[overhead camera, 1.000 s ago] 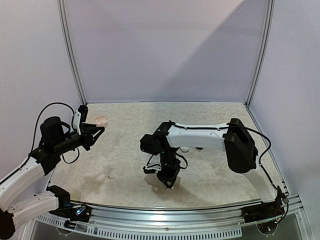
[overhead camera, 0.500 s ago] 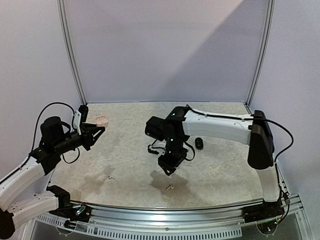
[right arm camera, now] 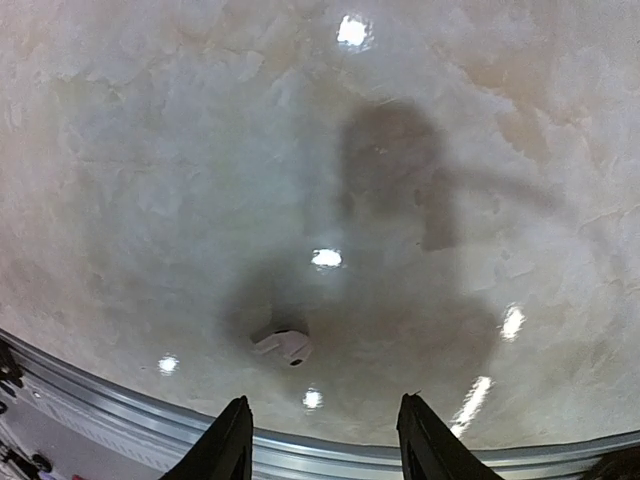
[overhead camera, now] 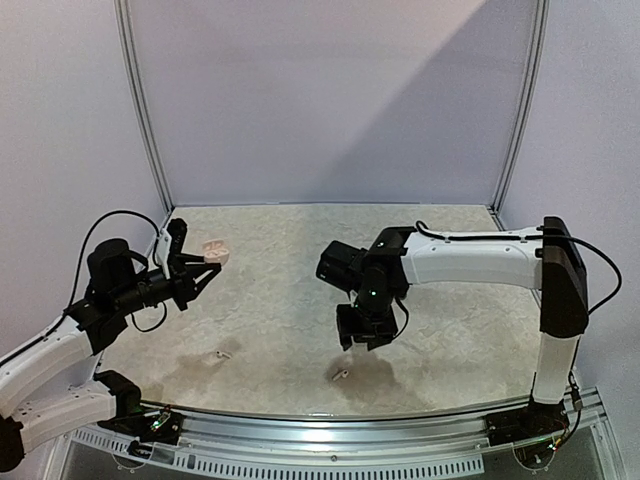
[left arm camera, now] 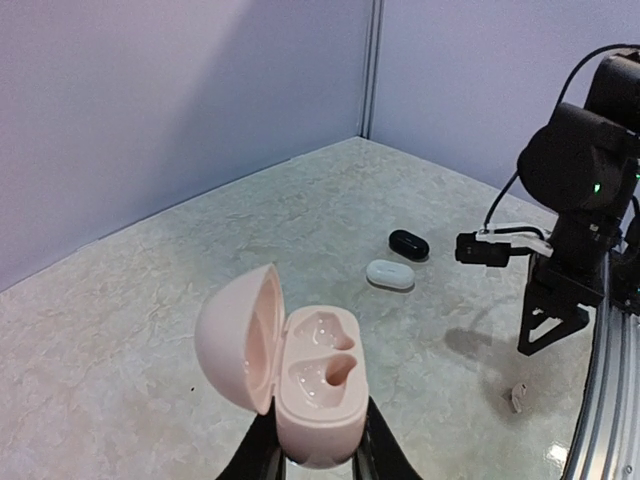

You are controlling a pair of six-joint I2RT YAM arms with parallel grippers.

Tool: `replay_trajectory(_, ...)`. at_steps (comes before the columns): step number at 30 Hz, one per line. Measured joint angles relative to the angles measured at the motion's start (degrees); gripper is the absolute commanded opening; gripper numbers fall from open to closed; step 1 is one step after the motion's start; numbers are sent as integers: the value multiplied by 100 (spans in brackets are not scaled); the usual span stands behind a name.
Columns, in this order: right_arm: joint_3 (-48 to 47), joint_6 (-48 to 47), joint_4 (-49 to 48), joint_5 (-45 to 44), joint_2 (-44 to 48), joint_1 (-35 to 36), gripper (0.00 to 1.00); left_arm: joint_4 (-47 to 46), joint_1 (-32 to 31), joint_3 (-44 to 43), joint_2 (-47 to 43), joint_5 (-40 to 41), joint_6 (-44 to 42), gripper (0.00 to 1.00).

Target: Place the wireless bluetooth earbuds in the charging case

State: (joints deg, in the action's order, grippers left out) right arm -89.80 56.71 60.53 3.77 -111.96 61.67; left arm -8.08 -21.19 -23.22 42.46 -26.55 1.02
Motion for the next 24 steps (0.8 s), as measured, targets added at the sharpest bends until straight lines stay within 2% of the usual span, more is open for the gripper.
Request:
replay_trajectory(6,-120,601,-297,304,-411,195,49,-284,-243,201,87,-11,-28,0)
replay_trajectory(11,-212,737,-181,350,-846,282,46,-433,-326,258,116,-94,-114,0)
replay_trajectory(16,-269,772,-92,361,-903,282,42,-501,-378,289,92,-197,-254,0)
replay_trajectory(24,-356,743,-57,409,-1040,284,40,-719,-431,619,-313,-857,-581,0)
